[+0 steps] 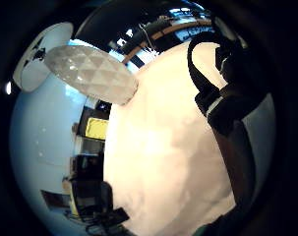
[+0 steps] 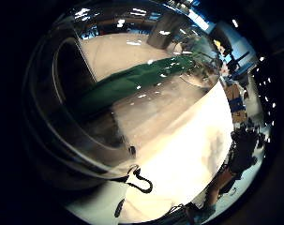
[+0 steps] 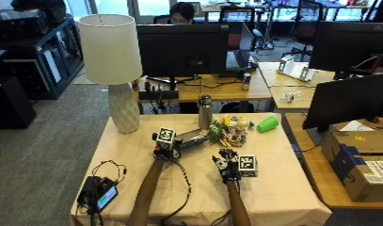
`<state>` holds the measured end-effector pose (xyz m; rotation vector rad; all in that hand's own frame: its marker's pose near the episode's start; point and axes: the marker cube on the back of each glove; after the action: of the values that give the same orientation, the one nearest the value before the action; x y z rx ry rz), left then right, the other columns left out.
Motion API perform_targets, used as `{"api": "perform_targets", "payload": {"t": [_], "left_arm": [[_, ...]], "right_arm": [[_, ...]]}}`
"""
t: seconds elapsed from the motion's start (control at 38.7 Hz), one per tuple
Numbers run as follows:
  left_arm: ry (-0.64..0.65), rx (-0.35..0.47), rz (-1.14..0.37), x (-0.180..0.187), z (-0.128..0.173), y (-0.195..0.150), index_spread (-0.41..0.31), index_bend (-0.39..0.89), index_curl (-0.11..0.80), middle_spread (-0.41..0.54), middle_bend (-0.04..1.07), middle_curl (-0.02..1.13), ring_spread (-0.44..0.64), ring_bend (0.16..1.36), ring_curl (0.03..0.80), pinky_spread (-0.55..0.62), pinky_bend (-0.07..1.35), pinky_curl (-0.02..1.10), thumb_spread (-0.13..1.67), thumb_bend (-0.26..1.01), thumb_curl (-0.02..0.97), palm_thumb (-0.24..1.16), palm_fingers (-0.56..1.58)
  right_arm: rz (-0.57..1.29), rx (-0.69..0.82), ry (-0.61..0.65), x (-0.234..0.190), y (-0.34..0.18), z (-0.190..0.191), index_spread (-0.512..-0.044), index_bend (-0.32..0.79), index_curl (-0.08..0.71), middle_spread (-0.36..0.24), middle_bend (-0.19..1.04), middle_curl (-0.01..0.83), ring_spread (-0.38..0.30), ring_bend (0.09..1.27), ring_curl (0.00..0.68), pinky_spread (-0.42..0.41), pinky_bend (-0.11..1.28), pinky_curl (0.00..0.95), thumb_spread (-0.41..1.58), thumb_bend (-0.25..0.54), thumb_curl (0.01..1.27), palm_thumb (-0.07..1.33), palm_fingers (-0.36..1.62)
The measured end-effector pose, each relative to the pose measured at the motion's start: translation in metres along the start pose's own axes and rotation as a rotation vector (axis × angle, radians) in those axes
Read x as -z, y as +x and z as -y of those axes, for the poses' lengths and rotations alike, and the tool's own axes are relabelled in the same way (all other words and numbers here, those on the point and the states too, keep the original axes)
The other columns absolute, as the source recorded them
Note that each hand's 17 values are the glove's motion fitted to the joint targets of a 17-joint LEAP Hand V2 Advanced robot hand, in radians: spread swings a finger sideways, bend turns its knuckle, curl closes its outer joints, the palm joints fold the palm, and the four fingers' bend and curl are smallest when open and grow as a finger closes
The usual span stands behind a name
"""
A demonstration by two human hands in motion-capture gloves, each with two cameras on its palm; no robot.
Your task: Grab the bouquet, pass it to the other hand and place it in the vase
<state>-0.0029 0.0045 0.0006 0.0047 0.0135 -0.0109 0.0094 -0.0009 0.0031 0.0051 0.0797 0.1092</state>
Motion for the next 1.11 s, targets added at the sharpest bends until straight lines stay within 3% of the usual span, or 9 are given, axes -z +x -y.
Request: {"api": "perform_targets", "payload": {"t": [0.13, 0.31, 0.46, 0.57, 0.67, 0.75, 0.88, 1.01, 1.11], "left_arm": [[0.028, 0.038, -0.021, 0.002, -0.013, -0.013, -0.078, -0.01, 0.007, -0.074, 0.2, 0.16, -0.07, 0.61, 0.212, -0.16, 0.81, 0.25, 0.49, 0.07, 0.155, 0.27, 0.85], [0.056, 0.118, -0.139, 0.002, -0.044, -0.029, -0.098, 0.02, 0.023, -0.093, 0.19, 0.23, -0.08, 0.64, 0.289, -0.21, 0.88, 0.35, 0.63, 0.01, 0.229, 0.31, 0.78], [0.115, 0.203, -0.368, 0.001, -0.082, -0.034, -0.108, 0.03, 0.032, -0.086, 0.18, 0.26, -0.08, 0.64, 0.311, -0.22, 0.91, 0.38, 0.67, -0.03, 0.277, 0.33, 0.73], [0.283, 0.202, -0.56, 0.001, -0.078, -0.032, -0.11, 0.04, 0.04, -0.078, 0.18, 0.28, -0.08, 0.64, 0.322, -0.22, 0.92, 0.39, 0.69, -0.03, 0.301, 0.34, 0.7], [0.244, 0.316, -0.673, -0.012, -0.09, -0.036, -0.111, 0.04, 0.045, -0.069, 0.18, 0.29, -0.08, 0.65, 0.331, -0.22, 0.93, 0.4, 0.7, -0.04, 0.321, 0.34, 0.69], [0.254, 0.342, -0.816, -0.015, -0.093, -0.029, -0.106, 0.03, 0.042, -0.067, 0.18, 0.3, -0.07, 0.66, 0.339, -0.21, 0.93, 0.41, 0.71, -0.04, 0.333, 0.34, 0.65], [0.263, 0.294, -1.065, -0.009, -0.093, -0.012, -0.104, 0.07, 0.061, -0.063, 0.21, 0.33, -0.06, 0.67, 0.35, -0.13, 0.85, 0.39, 0.71, -0.04, 0.347, 0.34, 0.58], [0.255, 0.254, -1.137, -0.008, -0.09, -0.002, -0.103, 0.09, 0.088, -0.064, 0.23, 0.35, -0.05, 0.69, 0.356, 0.03, 0.72, 0.36, 0.71, -0.04, 0.361, 0.35, 0.54], [0.138, 0.285, -1.144, -0.011, -0.096, 0.003, -0.097, 0.11, 0.107, -0.064, 0.24, 0.36, -0.07, 0.69, 0.352, 0.09, 0.66, 0.34, 0.72, -0.04, 0.37, 0.36, 0.54]], "right_arm": [[-0.03, -0.085, 0.004, -0.018, 0.003, 0.01, -0.193, 0.17, 0.144, -0.084, 0.36, 0.171, -0.036, 0.36, 0.171, 0.138, 0.46, 0.162, 0.52, 0.349, 0.2, 0.64, 0.97], [0.292, 0.104, -0.169, -0.068, -0.032, 0.028, -0.23, 0.09, 0.184, -0.07, 0.31, 0.23, 0.011, 0.36, 0.244, 0.21, 0.5, 0.242, 0.77, 0.244, 0.25, 0.58, 0.76], [0.4, -0.192, -0.351, -0.139, -0.041, 0.05, -0.204, 0.06, 0.169, -0.013, 0.25, 0.253, 0.071, 0.36, 0.265, 0.232, 0.55, 0.279, 0.89, 0.142, 0.27, 0.51, 0.59], [0.618, 0.033, -0.383, -0.163, -0.091, 0.056, -0.195, 0.1, 0.187, 0.036, 0.21, 0.265, 0.123, 0.32, 0.277, 0.256, 0.57, 0.311, 0.94, 0.107, 0.29, 0.52, 0.36], [0.701, 0.162, -0.335, -0.163, -0.141, 0.056, -0.196, 0.08, 0.174, 0.063, 0.2, 0.27, 0.16, 0.32, 0.268, 0.274, 0.56, 0.305, 0.95, 0.09, 0.31, 0.56, 0.25], [0.657, 0.237, -0.304, -0.156, -0.169, 0.06, -0.205, 0.05, 0.152, 0.049, 0.22, 0.284, 0.157, 0.41, 0.277, 0.28, 0.54, 0.295, 0.94, 0.1, 0.33, 0.64, 0.31], [0.655, 0.574, -0.28, -0.135, -0.221, 0.062, -0.248, 0.1, 0.155, 0.017, 0.27, 0.31, 0.144, 0.45, 0.284, 0.305, 0.53, 0.288, 0.93, 0.067, 0.35, 0.67, 0.43], [0.466, 0.394, -0.279, -0.127, -0.224, 0.061, -0.244, 0.1, 0.162, -0.017, 0.26, 0.323, 0.108, 0.51, 0.307, 0.308, 0.57, 0.305, 0.92, 0.065, 0.38, 0.75, 0.54], [0.484, 0.433, -0.285, -0.127, -0.222, 0.066, -0.248, 0.08, 0.16, -0.042, 0.31, 0.349, 0.065, 0.54, 0.327, 0.299, 0.57, 0.315, 0.92, 0.063, 0.41, 0.8, 0.62]]}}
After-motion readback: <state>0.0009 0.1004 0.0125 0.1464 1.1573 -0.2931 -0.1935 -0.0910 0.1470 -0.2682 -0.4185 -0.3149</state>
